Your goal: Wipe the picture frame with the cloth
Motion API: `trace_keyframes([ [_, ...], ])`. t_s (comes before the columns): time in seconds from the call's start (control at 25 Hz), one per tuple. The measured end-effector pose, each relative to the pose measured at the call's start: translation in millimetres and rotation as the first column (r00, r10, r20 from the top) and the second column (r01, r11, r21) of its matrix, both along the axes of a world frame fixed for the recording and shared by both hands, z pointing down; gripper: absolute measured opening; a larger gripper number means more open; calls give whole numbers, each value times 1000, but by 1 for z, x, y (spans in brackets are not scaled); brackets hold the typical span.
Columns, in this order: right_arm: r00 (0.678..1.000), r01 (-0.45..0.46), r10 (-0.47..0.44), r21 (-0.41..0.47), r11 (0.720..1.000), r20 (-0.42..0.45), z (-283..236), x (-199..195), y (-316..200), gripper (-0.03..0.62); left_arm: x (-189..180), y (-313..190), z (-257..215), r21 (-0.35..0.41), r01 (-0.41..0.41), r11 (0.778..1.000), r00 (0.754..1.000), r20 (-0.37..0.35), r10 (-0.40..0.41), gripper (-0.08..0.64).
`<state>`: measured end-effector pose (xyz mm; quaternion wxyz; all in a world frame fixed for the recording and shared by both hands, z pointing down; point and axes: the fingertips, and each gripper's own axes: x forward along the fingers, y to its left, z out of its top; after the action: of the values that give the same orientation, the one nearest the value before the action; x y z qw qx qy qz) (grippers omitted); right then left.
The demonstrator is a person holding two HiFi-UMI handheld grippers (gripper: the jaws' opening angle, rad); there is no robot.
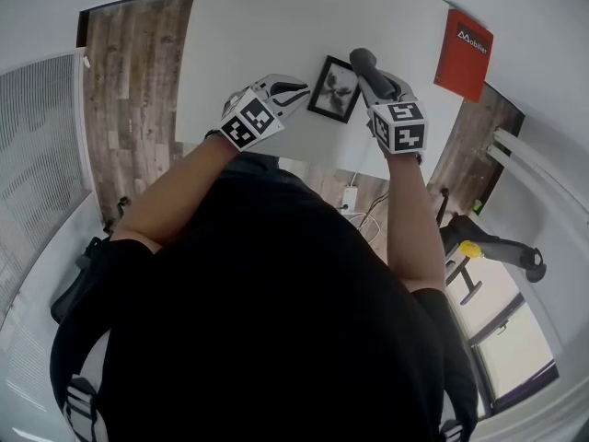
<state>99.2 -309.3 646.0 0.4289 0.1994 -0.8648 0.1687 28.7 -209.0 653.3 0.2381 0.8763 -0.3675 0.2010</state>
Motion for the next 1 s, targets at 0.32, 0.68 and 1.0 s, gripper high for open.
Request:
trace_keyframes([
  [0.32, 989, 120, -116, 40, 992, -97, 26, -12, 6, 100, 14, 3, 32, -26, -58, 998, 998, 35, 59, 92],
  [0.68, 961, 224, -207, 76, 972, -185, 45, -22, 13, 100, 32, 18, 59, -28, -141, 990, 983, 117, 144, 193],
  [1.0, 942, 272, -250, 75, 959, -224, 57, -25, 29, 100, 46, 24, 77, -36, -165, 986, 972, 166, 169, 227],
])
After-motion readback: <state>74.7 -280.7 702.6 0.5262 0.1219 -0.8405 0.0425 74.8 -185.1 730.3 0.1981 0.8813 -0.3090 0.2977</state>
